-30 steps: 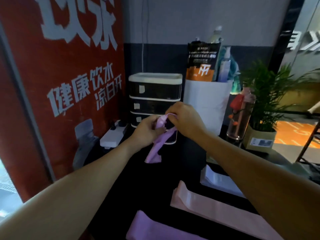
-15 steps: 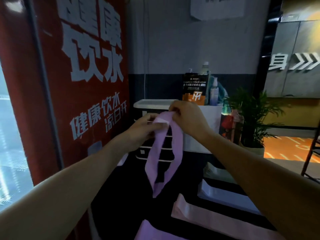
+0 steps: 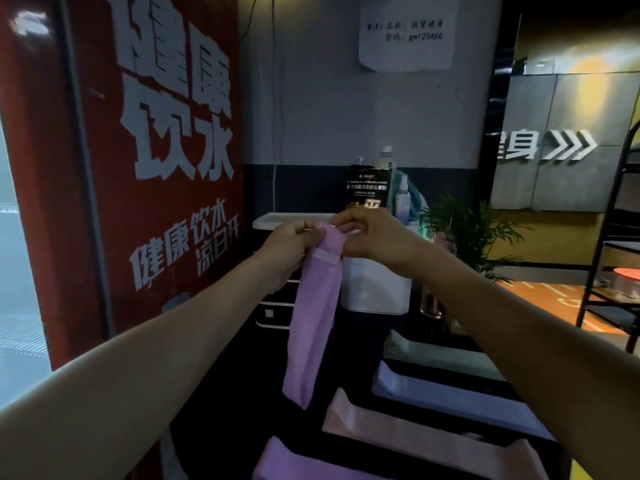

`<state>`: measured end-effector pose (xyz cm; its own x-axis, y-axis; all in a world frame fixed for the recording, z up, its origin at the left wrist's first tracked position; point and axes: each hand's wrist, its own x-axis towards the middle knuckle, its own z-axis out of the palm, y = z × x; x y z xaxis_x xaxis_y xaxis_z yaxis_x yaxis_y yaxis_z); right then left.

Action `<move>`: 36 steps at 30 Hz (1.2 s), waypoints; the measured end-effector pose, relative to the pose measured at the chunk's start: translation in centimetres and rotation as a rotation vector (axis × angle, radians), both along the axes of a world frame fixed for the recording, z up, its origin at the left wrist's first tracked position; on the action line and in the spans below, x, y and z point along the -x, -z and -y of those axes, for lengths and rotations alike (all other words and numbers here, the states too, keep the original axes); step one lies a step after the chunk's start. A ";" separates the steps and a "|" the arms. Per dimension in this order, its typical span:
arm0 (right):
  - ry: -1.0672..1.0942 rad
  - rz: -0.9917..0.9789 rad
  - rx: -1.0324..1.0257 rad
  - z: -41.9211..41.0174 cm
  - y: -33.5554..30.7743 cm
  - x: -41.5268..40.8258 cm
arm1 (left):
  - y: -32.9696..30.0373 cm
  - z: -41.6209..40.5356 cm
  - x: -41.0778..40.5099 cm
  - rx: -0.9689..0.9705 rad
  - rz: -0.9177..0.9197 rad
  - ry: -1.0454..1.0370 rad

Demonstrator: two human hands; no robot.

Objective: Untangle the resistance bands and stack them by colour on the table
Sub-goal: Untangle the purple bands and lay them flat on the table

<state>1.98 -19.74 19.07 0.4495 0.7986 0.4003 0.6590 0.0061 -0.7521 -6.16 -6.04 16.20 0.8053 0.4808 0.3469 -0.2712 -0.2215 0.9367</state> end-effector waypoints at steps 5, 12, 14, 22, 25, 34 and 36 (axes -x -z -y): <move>0.082 -0.259 0.002 0.6 0.4 0.9 | 1.0 0.8 0.5 -0.069 -0.031 0.041; 0.177 -0.089 0.063 1.0 0.9 2.1 | 2.2 1.5 1.8 -0.036 0.006 0.070; 0.183 -0.102 0.049 1.3 0.8 2.4 | 2.6 2.1 1.9 -0.033 -0.041 0.172; 0.432 -0.266 -0.095 5.0 2.1 1.0 | 6.7 4.9 1.0 0.016 -0.190 0.336; 0.545 -0.415 -0.193 7.4 4.2 0.3 | 8.8 4.6 1.5 -0.076 -0.259 0.373; 0.818 -0.640 -0.241 12.8 12.5 -0.6 | 13.5 1.2 5.5 -0.454 -0.658 0.254; 0.855 -0.678 -0.242 13.5 14.3 -0.2 | 14.2 0.6 6.4 -0.489 -0.721 0.223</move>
